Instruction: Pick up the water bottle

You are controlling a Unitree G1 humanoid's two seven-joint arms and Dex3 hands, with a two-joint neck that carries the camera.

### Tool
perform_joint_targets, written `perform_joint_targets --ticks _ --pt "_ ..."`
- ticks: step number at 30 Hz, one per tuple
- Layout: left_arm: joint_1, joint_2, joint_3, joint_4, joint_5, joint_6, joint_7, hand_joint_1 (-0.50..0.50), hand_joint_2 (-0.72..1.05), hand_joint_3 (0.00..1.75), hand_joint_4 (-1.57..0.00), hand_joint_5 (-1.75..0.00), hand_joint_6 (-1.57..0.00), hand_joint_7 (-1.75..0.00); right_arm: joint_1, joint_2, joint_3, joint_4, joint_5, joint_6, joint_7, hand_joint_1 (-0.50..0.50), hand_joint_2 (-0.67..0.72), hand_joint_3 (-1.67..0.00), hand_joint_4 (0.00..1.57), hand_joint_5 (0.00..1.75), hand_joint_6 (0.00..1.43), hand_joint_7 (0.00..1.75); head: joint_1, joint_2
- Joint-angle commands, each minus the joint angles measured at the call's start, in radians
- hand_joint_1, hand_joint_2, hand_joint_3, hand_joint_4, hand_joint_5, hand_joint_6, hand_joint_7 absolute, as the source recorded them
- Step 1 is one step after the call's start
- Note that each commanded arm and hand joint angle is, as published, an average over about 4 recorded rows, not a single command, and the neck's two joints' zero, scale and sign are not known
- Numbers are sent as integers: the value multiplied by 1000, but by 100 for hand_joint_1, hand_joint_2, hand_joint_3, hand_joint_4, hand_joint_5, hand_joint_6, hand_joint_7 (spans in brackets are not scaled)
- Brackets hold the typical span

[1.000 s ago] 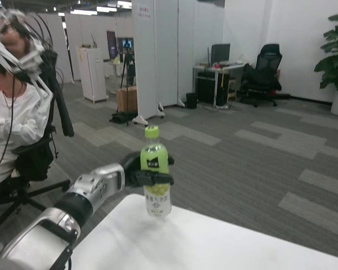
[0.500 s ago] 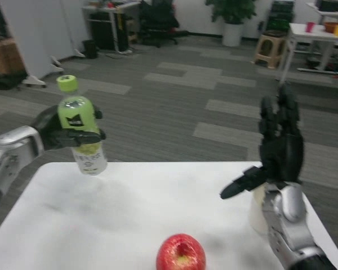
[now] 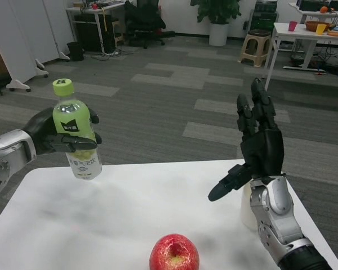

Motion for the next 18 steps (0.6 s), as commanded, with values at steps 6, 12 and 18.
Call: perform_joint_targets --ticks 6,12,18 --pt "12 3 -8 -72 5 13 -9 -50 105 9 -157 -175 -136 -161 -6 -14 -8 -19 8 8 4 -46 72 0 0 0 0 0 24 12" --pt "51 2 19 -144 22 40 -14 -50 105 9 -157 -175 -136 -161 -6 -15 -8 -20 10 9 4 -46 72 0 0 0 0 0 33 7" --pt "87 8 44 -208 37 88 -24 -50 105 9 -157 -175 -136 -161 -7 -15 -7 -19 11 14 4 -46 72 0 0 0 0 0 38 9"
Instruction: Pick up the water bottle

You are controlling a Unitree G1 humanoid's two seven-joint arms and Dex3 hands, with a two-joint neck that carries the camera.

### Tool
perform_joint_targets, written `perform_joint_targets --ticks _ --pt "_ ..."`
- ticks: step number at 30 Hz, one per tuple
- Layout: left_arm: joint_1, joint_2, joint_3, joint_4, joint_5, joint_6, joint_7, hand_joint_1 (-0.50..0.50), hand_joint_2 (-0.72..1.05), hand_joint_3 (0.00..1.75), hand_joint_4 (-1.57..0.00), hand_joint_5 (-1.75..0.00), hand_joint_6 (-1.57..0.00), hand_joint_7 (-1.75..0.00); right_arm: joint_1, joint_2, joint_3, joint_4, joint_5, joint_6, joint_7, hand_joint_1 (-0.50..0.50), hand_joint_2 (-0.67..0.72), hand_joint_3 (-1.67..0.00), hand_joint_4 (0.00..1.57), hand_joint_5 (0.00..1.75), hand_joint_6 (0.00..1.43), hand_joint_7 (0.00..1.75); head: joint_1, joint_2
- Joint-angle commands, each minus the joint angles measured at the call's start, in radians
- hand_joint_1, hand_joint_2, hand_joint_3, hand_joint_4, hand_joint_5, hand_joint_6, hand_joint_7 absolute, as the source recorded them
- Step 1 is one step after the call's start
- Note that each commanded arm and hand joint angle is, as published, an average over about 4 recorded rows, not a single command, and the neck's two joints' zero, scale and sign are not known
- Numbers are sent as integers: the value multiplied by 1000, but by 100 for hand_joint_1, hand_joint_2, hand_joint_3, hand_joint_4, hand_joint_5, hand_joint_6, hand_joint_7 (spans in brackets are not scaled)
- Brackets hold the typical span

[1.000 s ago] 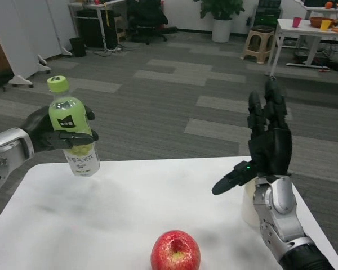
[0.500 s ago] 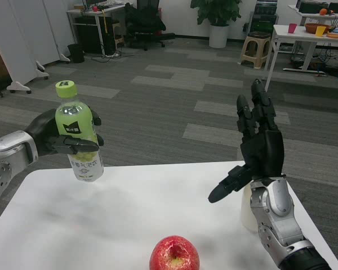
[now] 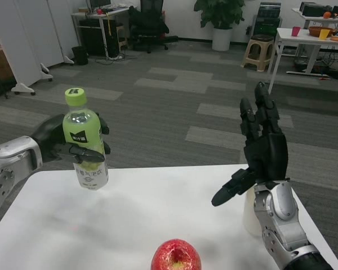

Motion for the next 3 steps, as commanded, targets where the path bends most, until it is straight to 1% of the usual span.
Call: perform_joint_targets --ticks 1,3 --pt "12 10 26 -33 7 18 -8 -50 105 9 -157 -175 -136 -161 -7 -8 -6 -9 10 6 -2 -46 72 0 0 0 0 0 4 0" --pt "15 10 27 -37 7 18 -8 -50 105 9 -157 -175 -136 -161 -7 -8 -6 -9 9 7 -2 -46 72 0 0 0 0 0 9 1"
